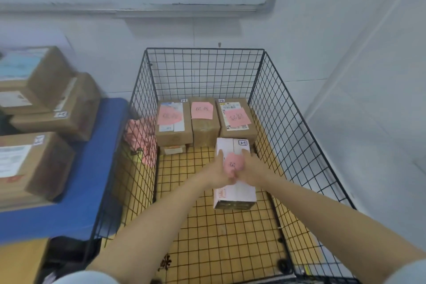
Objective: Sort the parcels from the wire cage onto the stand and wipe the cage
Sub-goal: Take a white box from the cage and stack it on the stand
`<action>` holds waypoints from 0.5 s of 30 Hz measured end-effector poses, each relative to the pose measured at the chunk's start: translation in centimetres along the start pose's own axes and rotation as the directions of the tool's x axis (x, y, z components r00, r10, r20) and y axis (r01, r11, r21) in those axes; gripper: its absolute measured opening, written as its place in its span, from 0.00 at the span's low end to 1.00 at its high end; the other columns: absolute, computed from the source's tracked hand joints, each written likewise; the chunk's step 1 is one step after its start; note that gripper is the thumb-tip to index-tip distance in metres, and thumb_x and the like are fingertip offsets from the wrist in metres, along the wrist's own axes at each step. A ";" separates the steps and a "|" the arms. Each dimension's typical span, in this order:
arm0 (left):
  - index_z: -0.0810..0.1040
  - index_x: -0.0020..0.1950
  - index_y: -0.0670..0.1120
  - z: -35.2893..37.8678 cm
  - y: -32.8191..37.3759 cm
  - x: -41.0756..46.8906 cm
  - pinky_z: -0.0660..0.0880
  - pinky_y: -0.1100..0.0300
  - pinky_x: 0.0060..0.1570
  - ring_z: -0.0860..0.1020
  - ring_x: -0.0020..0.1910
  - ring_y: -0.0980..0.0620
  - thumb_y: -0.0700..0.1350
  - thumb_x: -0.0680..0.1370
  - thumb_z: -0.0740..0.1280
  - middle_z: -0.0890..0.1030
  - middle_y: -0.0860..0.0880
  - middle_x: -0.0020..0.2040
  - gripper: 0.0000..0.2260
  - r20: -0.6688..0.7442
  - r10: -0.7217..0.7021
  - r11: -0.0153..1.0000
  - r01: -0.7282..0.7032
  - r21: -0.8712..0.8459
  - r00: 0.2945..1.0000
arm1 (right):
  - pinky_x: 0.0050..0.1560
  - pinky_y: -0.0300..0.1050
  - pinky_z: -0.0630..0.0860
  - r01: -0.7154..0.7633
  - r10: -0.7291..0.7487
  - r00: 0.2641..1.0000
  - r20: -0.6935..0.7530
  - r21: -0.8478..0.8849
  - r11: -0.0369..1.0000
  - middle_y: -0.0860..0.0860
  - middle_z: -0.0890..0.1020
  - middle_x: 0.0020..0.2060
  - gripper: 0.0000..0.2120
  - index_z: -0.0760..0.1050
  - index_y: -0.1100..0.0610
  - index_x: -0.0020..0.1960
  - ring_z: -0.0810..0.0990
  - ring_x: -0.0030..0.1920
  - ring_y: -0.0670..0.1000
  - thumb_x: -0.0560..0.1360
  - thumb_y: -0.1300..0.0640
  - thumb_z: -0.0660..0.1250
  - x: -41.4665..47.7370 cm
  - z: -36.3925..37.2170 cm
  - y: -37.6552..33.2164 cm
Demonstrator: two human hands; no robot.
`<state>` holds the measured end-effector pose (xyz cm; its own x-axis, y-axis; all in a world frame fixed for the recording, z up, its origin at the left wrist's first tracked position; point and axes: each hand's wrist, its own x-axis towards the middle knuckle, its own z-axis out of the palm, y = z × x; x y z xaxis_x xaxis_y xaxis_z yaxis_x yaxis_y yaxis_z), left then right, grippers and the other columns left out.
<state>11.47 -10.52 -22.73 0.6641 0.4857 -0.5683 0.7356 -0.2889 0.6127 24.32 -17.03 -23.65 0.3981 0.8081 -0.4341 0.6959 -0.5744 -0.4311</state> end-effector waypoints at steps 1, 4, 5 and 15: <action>0.34 0.77 0.46 -0.8 -0.3 -0.4 0.71 0.58 0.50 0.74 0.56 0.48 0.48 0.75 0.71 0.68 0.44 0.71 0.48 -0.011 -0.014 1.000 0.014 0.009 1.000 | 0.38 0.43 0.79 0.017 -0.017 1.000 0.023 -0.006 1.000 0.59 0.69 0.61 0.31 0.56 0.57 0.72 0.77 0.51 0.57 0.74 0.54 0.68 0.0 0.5 -0.7; 0.36 0.78 0.47 -2.5 -1.6 -1.4 0.71 0.56 0.54 0.72 0.63 0.45 0.49 0.73 0.73 0.67 0.43 0.72 0.50 -0.048 -0.031 0.996 0.034 0.076 0.998 | 0.41 0.44 0.80 0.063 -0.064 0.996 0.069 0.017 0.998 0.58 0.68 0.62 0.35 0.54 0.55 0.73 0.77 0.51 0.55 0.73 0.53 0.69 -0.2 1.9 -2.3; 0.36 0.78 0.48 -2.8 -2.1 -1.6 0.72 0.54 0.55 0.72 0.63 0.44 0.50 0.73 0.73 0.67 0.43 0.72 0.50 -0.056 -0.029 0.995 0.034 0.091 0.998 | 0.42 0.43 0.79 0.075 -0.077 0.994 0.084 0.023 0.997 0.58 0.67 0.63 0.37 0.53 0.54 0.74 0.76 0.52 0.54 0.73 0.51 0.69 -0.2 2.1 -2.4; 0.22 0.71 0.53 -1.4 -4.6 -1.9 0.70 0.52 0.63 0.73 0.64 0.46 0.50 0.74 0.71 0.65 0.45 0.74 0.54 0.050 -0.035 0.998 0.038 -0.053 0.998 | 0.42 0.38 0.77 0.145 -0.144 0.987 0.068 -0.012 0.989 0.58 0.66 0.68 0.38 0.47 0.57 0.78 0.74 0.59 0.54 0.77 0.50 0.65 -0.7 2.5 -1.8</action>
<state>6.63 -9.01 -23.69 0.6438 0.4535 -0.6164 0.7521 -0.2264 0.6190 21.31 -16.84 -24.56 0.2523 0.8718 -0.4198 0.7535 -0.4492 -0.4800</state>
